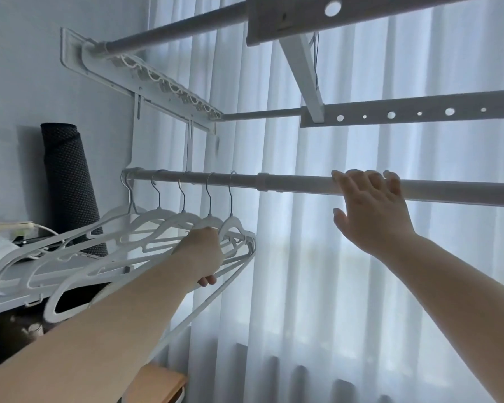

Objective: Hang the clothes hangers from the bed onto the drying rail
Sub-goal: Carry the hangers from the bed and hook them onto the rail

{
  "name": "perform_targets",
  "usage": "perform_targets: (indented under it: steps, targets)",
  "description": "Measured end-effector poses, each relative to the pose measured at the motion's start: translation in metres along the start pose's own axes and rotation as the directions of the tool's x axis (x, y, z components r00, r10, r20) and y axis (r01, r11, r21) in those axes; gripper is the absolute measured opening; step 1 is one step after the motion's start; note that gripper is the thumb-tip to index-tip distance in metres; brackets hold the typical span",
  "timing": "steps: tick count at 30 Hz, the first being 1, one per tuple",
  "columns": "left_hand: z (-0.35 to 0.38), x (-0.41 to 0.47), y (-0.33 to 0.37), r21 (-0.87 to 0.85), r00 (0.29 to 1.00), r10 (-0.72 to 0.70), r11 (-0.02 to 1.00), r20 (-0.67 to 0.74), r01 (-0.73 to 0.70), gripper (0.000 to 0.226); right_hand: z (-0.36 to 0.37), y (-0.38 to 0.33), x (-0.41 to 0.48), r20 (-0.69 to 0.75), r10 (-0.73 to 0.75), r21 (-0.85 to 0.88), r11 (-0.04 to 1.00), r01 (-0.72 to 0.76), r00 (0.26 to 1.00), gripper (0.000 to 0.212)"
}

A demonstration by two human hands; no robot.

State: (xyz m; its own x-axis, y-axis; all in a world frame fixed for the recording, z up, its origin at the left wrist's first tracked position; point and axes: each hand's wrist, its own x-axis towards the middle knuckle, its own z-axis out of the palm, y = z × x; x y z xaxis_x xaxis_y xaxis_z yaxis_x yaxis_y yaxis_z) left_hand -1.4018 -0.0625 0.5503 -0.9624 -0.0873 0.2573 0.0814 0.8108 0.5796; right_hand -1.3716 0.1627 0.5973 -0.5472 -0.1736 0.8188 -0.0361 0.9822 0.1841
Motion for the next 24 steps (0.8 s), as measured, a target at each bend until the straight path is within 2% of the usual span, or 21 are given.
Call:
perform_targets:
  steps: [5,11,16,21,24]
  targets:
    - [-0.005,-0.001,-0.007,0.062,1.000,0.001,0.998,-0.016,0.000,0.037,0.004,-0.003,0.001,-0.048,0.001,0.021,1.000,0.000,0.999,0.058]
    - [-0.015,-0.011,-0.010,0.181,0.991,0.078,0.982,-0.106,-0.058,0.031,0.006,-0.016,0.001,-0.080,-0.024,0.056,0.998,0.029,0.997,0.056]
    - [-0.022,-0.036,-0.022,0.284,0.977,0.138,0.955,-0.161,-0.088,0.028,0.019,-0.047,0.000,-0.286,0.008,0.259,0.964,0.069,0.958,0.045]
    - [-0.040,-0.079,-0.048,0.277,0.937,0.233,0.948,-0.260,-0.159,0.031,0.019,-0.112,0.001,-0.399,-0.084,0.431,0.862,0.268,0.913,0.041]
    - [-0.054,-0.109,-0.077,0.308,0.931,0.227,0.942,-0.284,-0.136,0.032,0.006,-0.161,-0.008,-0.445,-0.166,0.478,0.787,0.390,0.880,0.037]
